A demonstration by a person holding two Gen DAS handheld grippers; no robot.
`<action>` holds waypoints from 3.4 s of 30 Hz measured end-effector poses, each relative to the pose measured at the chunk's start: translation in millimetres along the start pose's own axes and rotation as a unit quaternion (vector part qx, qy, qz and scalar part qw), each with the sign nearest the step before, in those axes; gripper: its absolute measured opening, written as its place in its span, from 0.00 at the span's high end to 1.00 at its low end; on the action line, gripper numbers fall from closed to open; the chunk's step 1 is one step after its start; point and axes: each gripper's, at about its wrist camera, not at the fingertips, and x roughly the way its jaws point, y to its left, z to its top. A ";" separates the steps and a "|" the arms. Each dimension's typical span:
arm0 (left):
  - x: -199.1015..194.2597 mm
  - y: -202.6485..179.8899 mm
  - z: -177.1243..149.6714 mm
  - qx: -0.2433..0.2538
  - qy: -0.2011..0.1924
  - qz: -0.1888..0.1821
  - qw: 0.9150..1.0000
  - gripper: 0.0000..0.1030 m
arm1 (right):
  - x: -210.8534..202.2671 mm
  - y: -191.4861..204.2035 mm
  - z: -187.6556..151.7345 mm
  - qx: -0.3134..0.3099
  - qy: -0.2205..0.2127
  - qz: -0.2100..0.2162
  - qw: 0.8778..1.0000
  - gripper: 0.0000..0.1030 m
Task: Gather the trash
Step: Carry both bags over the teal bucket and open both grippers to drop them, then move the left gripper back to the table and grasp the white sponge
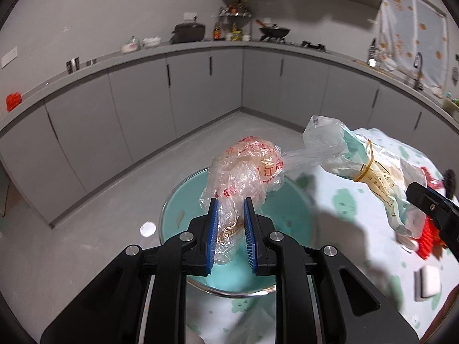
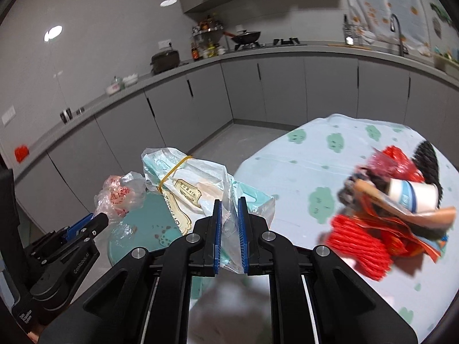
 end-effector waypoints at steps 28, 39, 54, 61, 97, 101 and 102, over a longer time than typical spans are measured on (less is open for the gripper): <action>81.5 16.3 -11.0 -0.019 0.071 0.026 0.997 0.75 | 72.0 42.7 -12.5 0.004 0.091 0.104 0.990 0.67; 55.8 2.5 -4.0 -0.002 0.040 0.049 0.998 0.30 | 32.1 16.4 -7.7 0.022 0.037 0.066 0.997 0.56; 0.5 -45.2 -6.4 0.027 0.012 0.007 1.000 0.21 | -14.1 -40.1 -18.5 0.049 0.018 0.005 0.999 0.48; -16.8 -78.5 -16.7 0.050 0.011 -0.027 0.998 0.19 | -33.7 -70.7 -29.6 0.061 0.014 -0.036 0.997 0.48; -61.4 -208.2 -76.4 0.168 0.041 -0.181 0.968 0.18 | -127.6 -217.2 -90.4 0.133 -0.009 -0.185 0.974 0.47; -61.9 -229.9 -88.0 0.191 0.046 -0.185 0.963 0.18 | -130.7 -225.6 -90.7 0.138 -0.012 -0.188 0.972 0.47; -61.1 -235.7 -90.1 0.195 0.049 -0.186 0.962 0.18 | -132.2 -227.8 -90.2 0.139 -0.015 -0.189 0.972 0.47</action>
